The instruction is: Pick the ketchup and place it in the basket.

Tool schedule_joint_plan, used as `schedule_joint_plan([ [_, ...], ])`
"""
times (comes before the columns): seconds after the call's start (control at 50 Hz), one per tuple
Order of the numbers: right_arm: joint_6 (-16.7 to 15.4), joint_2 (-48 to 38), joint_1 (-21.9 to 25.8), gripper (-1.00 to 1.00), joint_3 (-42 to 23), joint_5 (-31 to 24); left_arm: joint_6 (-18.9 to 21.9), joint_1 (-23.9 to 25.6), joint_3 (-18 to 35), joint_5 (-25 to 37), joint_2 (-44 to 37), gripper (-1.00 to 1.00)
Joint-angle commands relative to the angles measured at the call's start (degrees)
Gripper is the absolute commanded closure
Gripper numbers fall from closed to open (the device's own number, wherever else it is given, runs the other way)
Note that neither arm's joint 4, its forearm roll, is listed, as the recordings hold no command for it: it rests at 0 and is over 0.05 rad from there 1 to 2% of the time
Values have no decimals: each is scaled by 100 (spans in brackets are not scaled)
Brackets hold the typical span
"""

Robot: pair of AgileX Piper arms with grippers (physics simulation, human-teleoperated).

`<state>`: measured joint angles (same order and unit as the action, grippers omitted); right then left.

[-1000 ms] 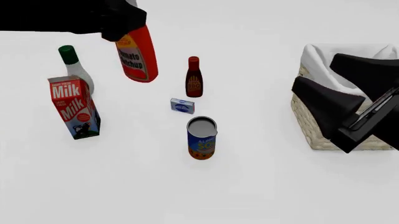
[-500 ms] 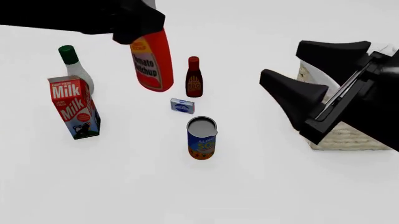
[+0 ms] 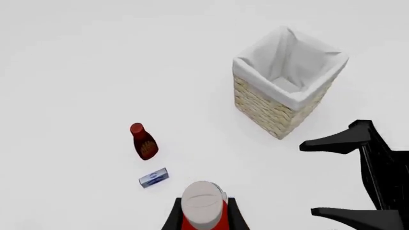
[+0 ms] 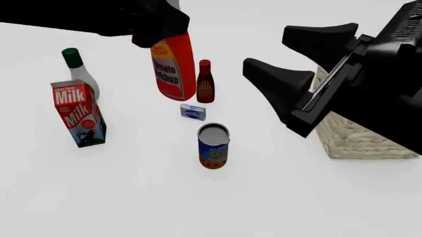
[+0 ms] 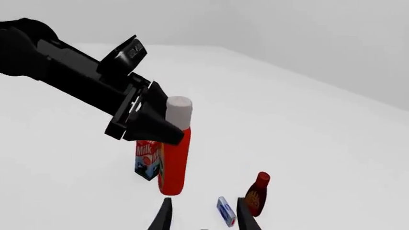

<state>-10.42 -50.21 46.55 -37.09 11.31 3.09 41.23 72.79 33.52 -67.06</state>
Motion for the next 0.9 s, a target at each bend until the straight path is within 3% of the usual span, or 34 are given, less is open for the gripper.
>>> schedule_joint_plan([
  [0.02,13,-299,167,-100,-91,294,35,126,67,0,-19,100],
  [0.32,176,-732,285,-100,-117,768,29,193,87,53,34,100],
  [0.54,105,-1211,312,-100,-93,1190,57,211,145,131,54,100],
  [0.9,176,-1726,552,-100,-273,1452,55,186,107,125,45,100],
])
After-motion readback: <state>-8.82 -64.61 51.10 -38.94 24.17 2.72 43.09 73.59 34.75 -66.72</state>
